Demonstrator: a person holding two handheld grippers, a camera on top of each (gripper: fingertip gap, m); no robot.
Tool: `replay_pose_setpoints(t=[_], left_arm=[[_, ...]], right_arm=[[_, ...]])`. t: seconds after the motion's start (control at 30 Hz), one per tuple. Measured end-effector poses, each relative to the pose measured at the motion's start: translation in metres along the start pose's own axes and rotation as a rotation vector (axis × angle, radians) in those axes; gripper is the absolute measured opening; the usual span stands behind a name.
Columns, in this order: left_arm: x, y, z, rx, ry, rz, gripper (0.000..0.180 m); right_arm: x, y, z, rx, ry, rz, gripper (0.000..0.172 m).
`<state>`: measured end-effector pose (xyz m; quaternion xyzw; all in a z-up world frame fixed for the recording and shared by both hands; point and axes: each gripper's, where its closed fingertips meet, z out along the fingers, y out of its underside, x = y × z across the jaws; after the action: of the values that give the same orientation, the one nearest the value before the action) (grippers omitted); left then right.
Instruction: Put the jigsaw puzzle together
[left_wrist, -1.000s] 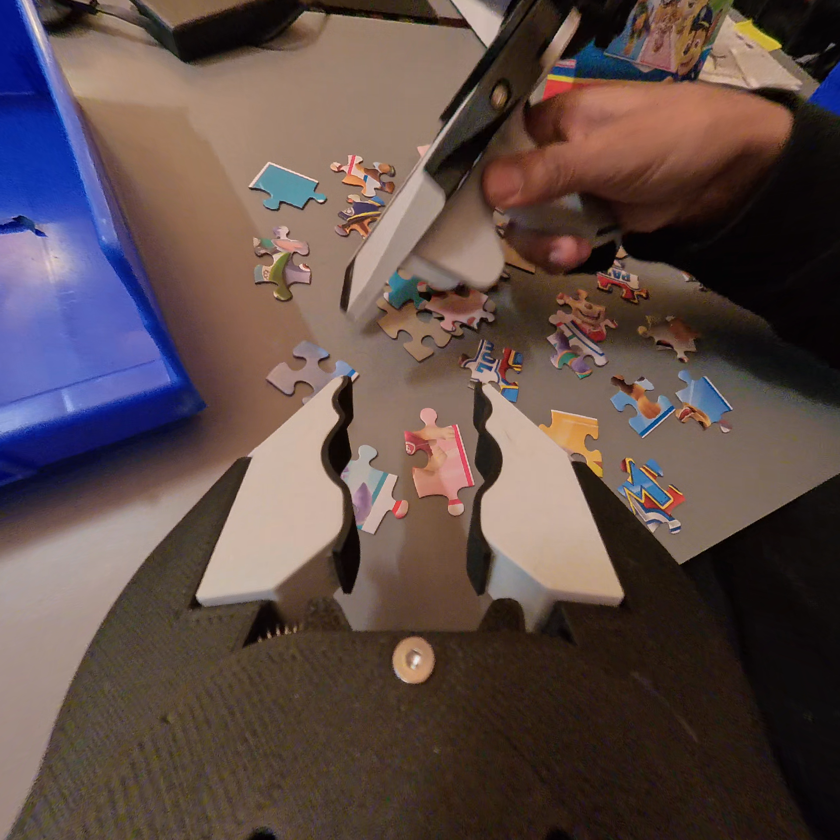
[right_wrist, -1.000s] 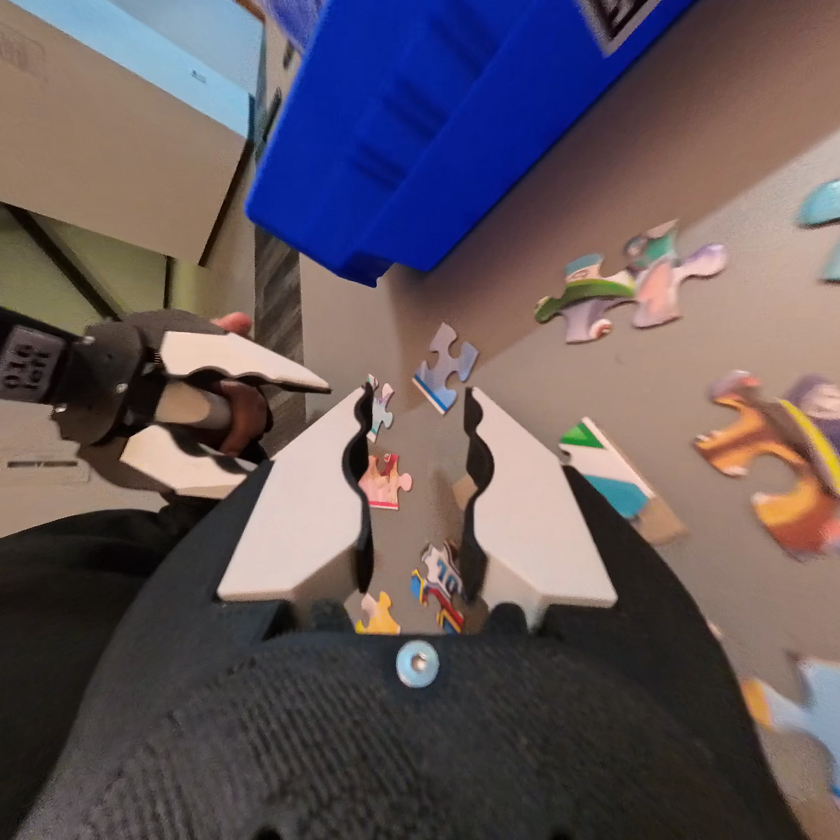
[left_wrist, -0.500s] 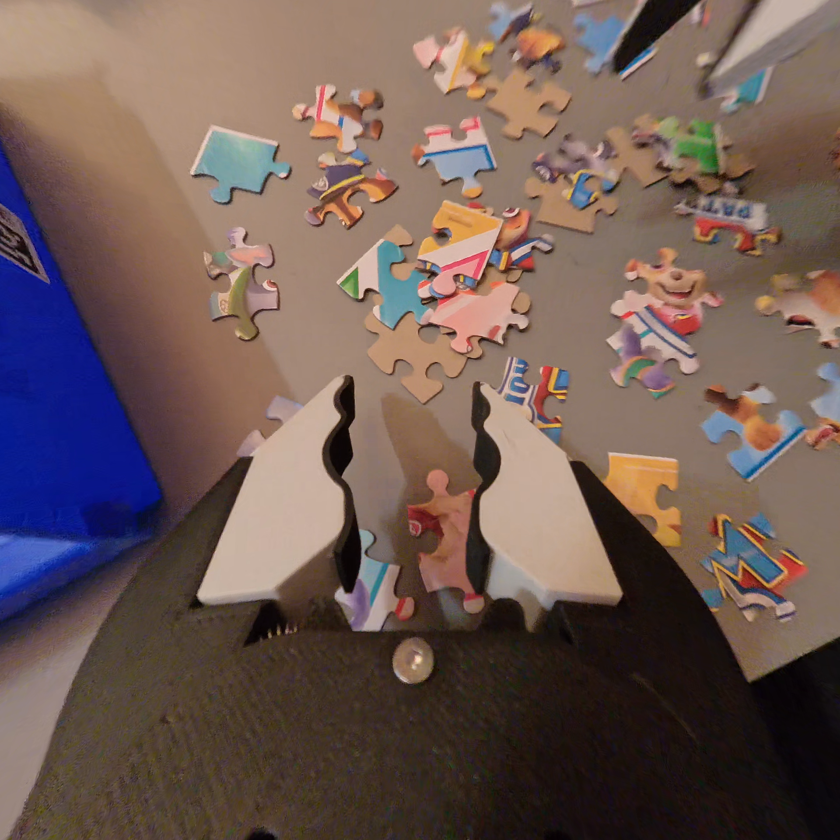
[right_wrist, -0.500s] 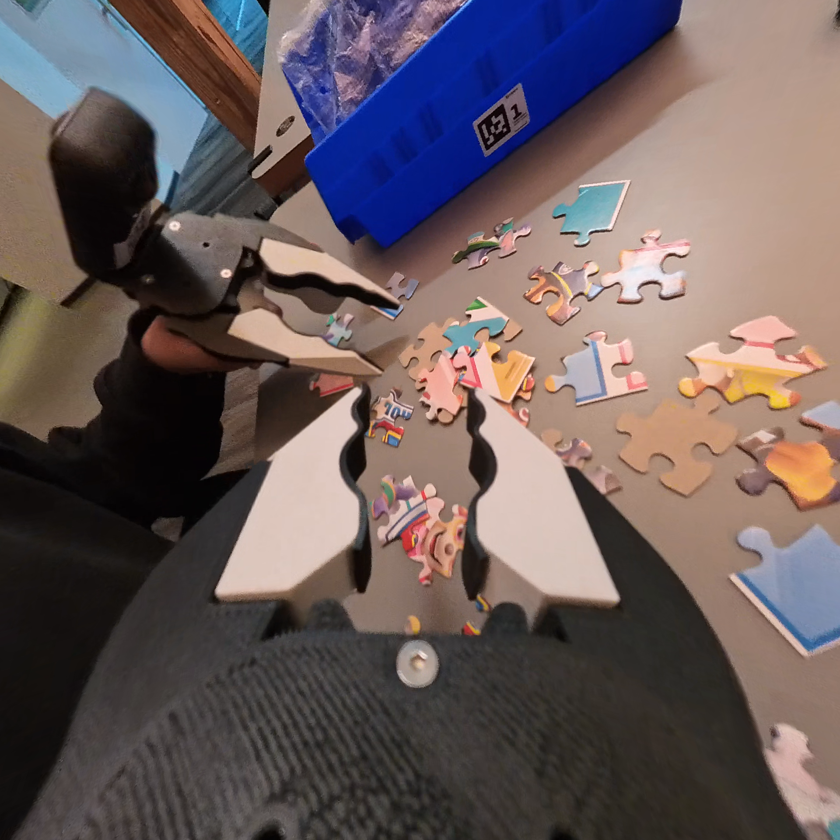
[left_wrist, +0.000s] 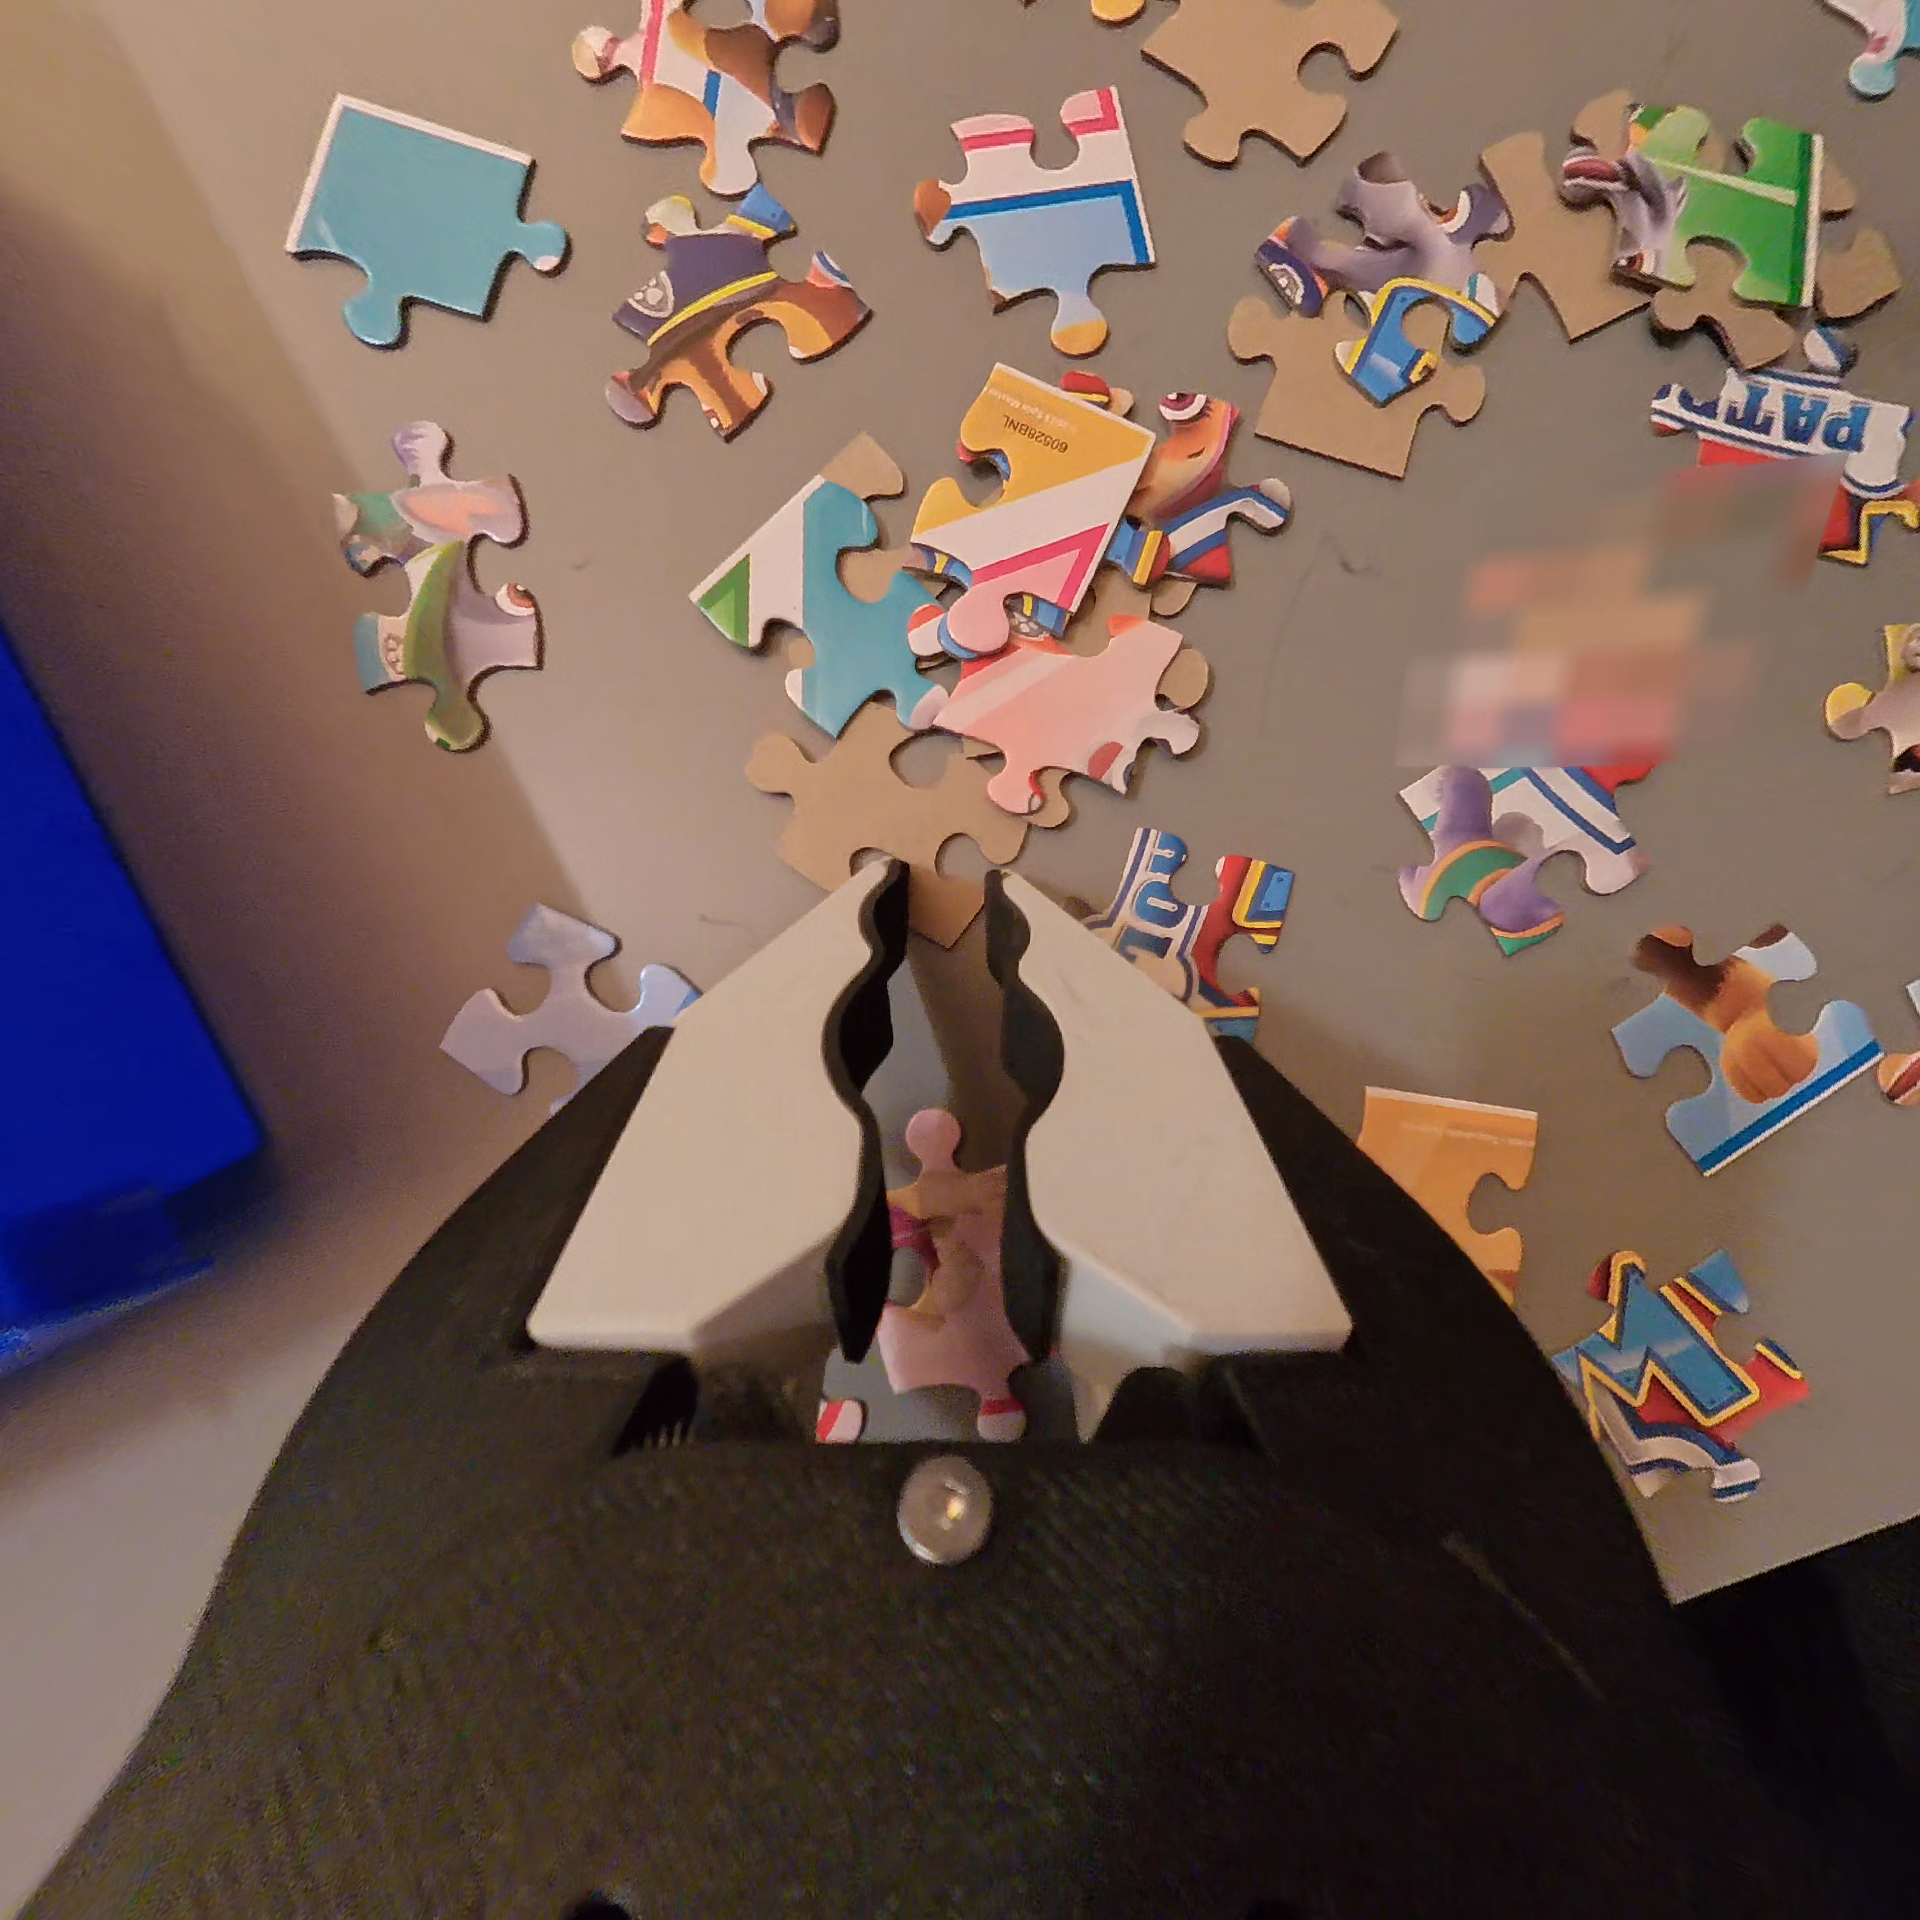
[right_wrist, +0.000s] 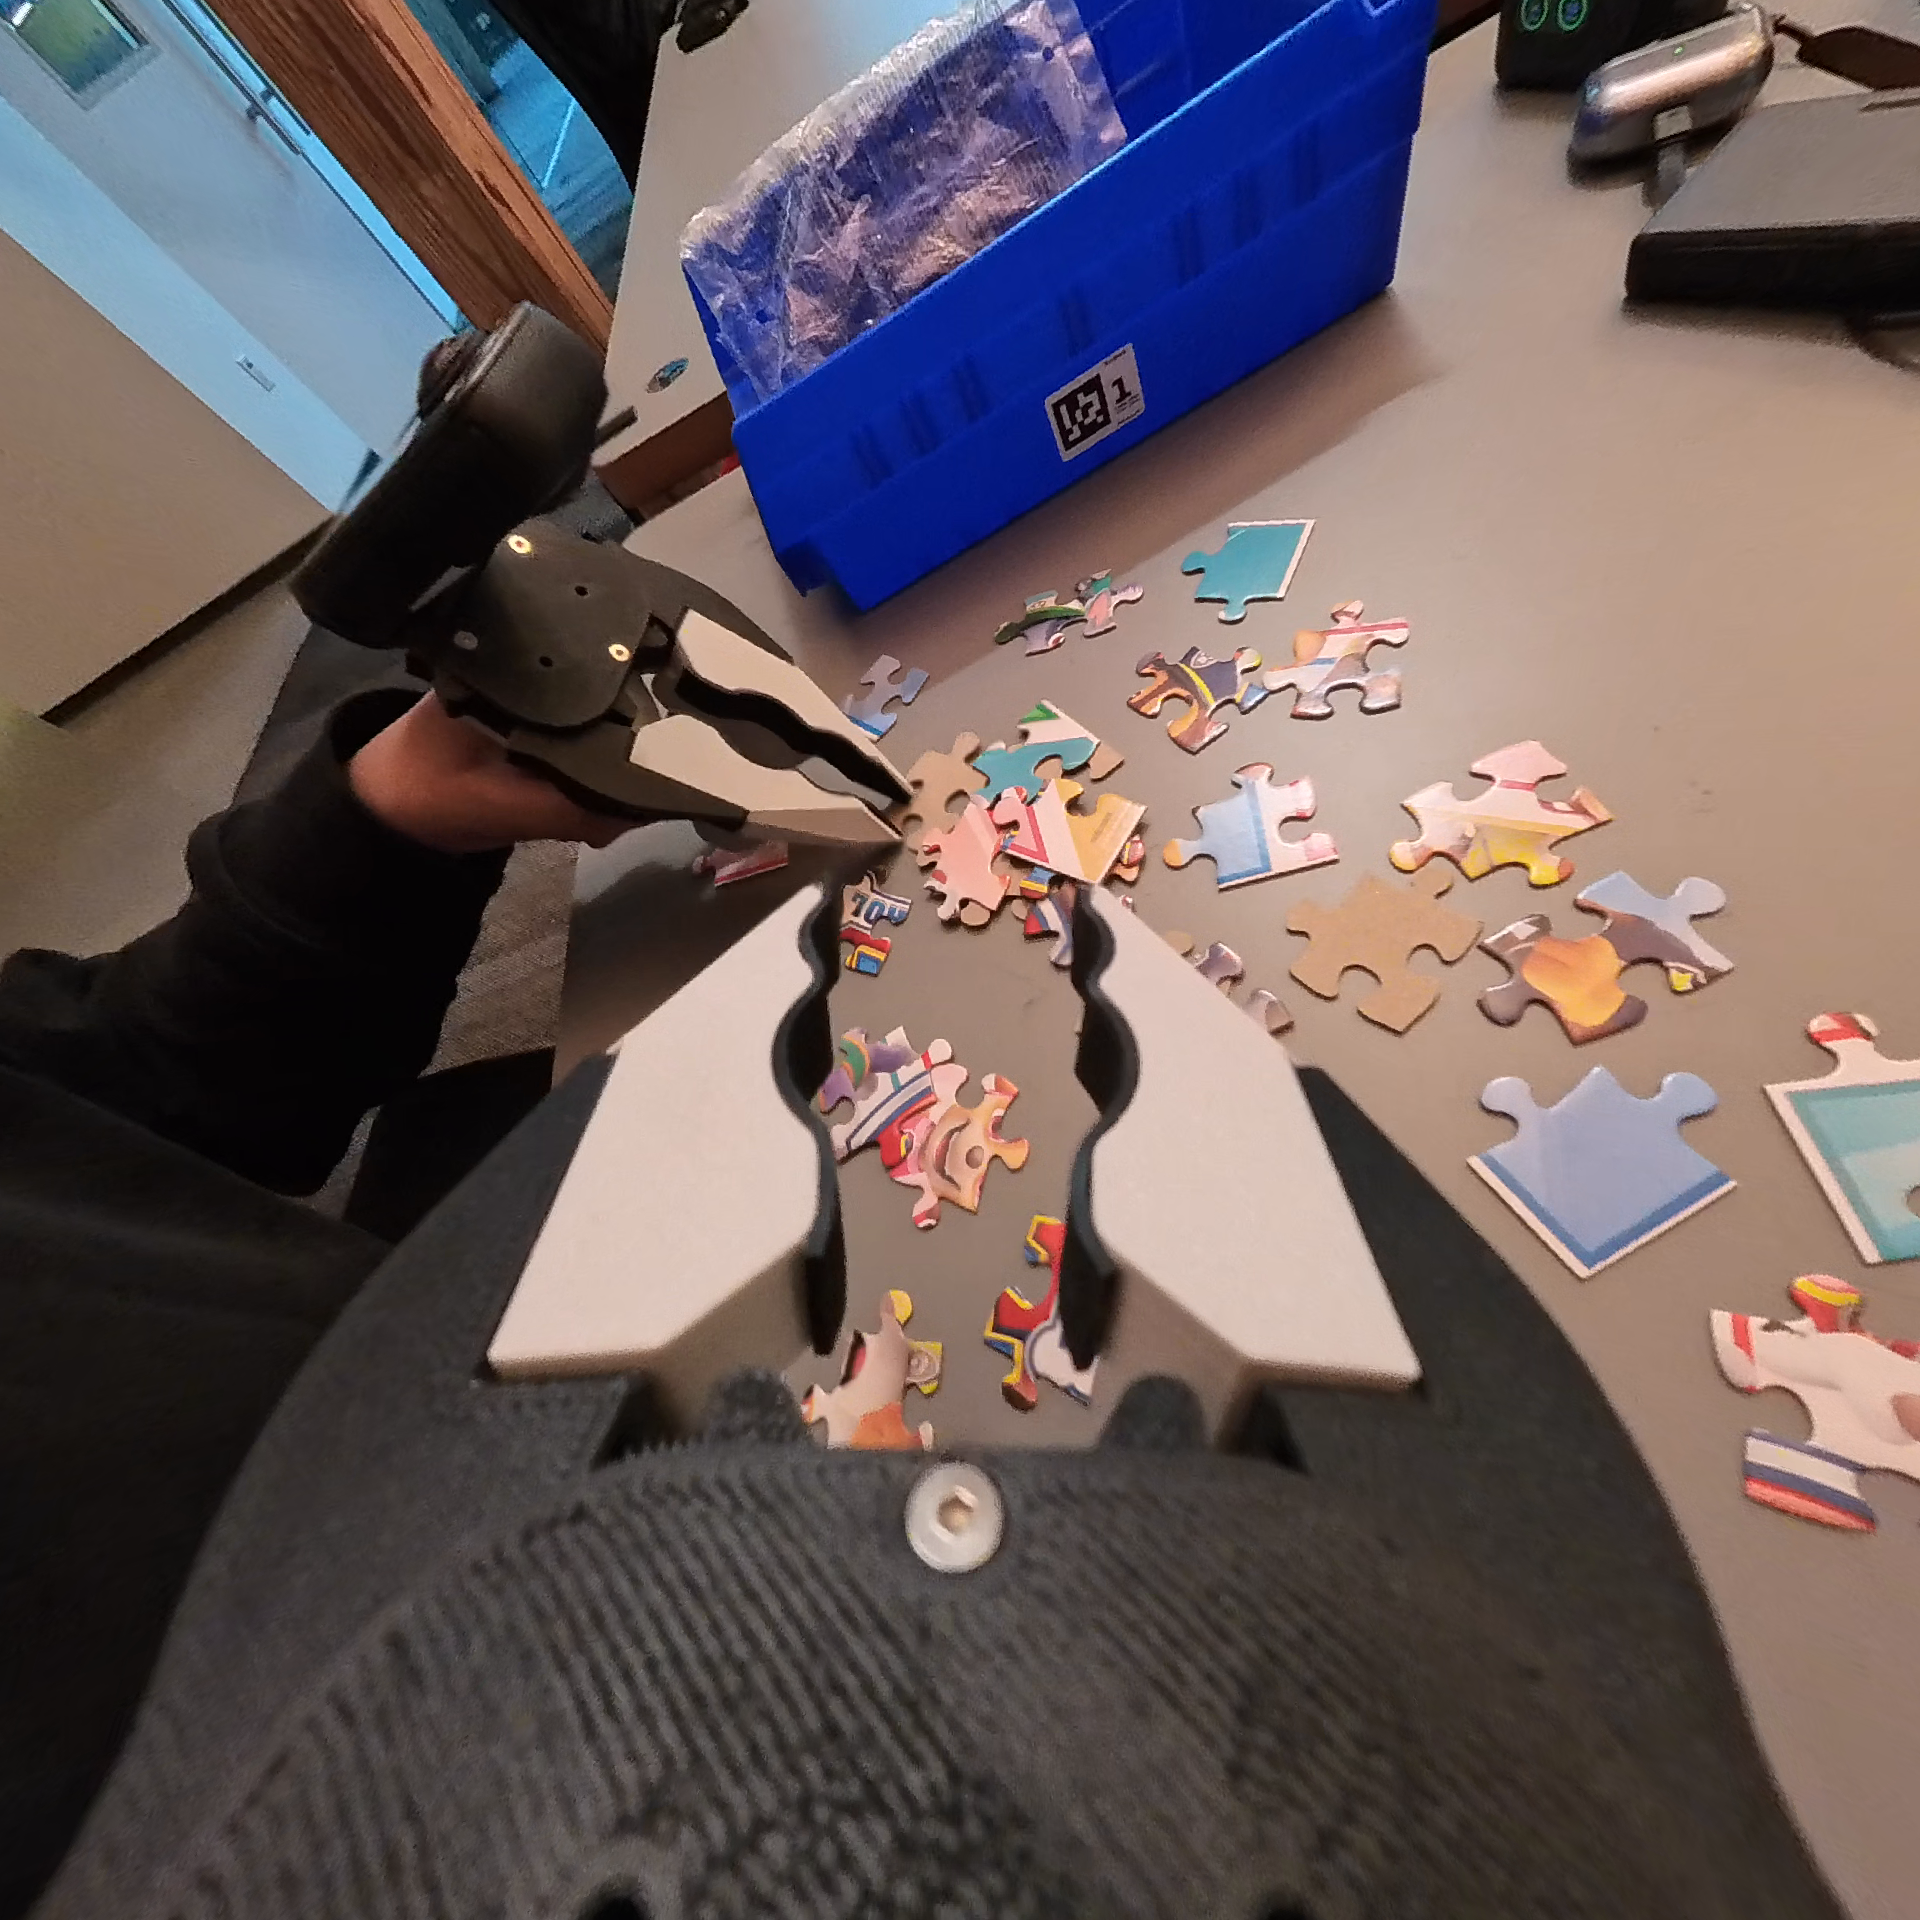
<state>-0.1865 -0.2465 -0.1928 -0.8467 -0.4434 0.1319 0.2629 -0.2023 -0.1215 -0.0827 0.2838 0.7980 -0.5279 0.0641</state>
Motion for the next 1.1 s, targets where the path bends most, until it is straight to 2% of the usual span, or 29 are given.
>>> replay_pose_setpoints(t=[0.2,0.37,0.47,0.57,0.63,0.7,0.8,0.87,1.0,1.1], left_arm=[[-0.003,-0.002,-0.018,0.036,0.03,-0.055,0.012],[0.003,-0.01,-0.038,0.115,0.135,-0.135,0.012],[0.008,-0.015,-0.047,0.157,0.192,-0.165,0.012],[0.017,-0.019,-0.053,0.188,0.258,-0.183,0.012],[0.024,-0.021,-0.056,0.196,0.291,-0.178,0.012],[0.03,-0.023,-0.058,0.2,0.315,-0.165,0.012],[0.039,-0.026,-0.061,0.211,0.358,-0.15,0.012],[0.039,-0.026,-0.062,0.217,0.36,-0.144,0.01],[0.031,-0.032,-0.07,0.287,0.351,-0.161,0.023],[0.015,-0.036,-0.078,0.366,0.308,-0.205,0.028]], right_arm=[[0.0,-0.002,-0.003,0.02,-0.005,-0.009,0.043],[-0.03,-0.007,0.02,0.035,-0.121,-0.145,0.043],[-0.035,0.005,0.049,-0.044,-0.018,-0.416,0.05],[-0.036,0.021,0.076,-0.153,0.166,-0.847,0.049],[-0.043,0.027,0.09,-0.185,0.241,-1.089,0.044],[-0.054,0.032,0.1,-0.19,0.246,-1.21,0.036],[-0.06,0.033,0.105,-0.183,0.25,-1.261,0.024],[-0.059,0.028,0.104,-0.166,0.265,-1.272,0.0],[-0.048,0.026,0.103,-0.18,0.267,-1.161,0.0],[-0.04,0.013,0.103,-0.116,0.239,-0.934,0.0]])
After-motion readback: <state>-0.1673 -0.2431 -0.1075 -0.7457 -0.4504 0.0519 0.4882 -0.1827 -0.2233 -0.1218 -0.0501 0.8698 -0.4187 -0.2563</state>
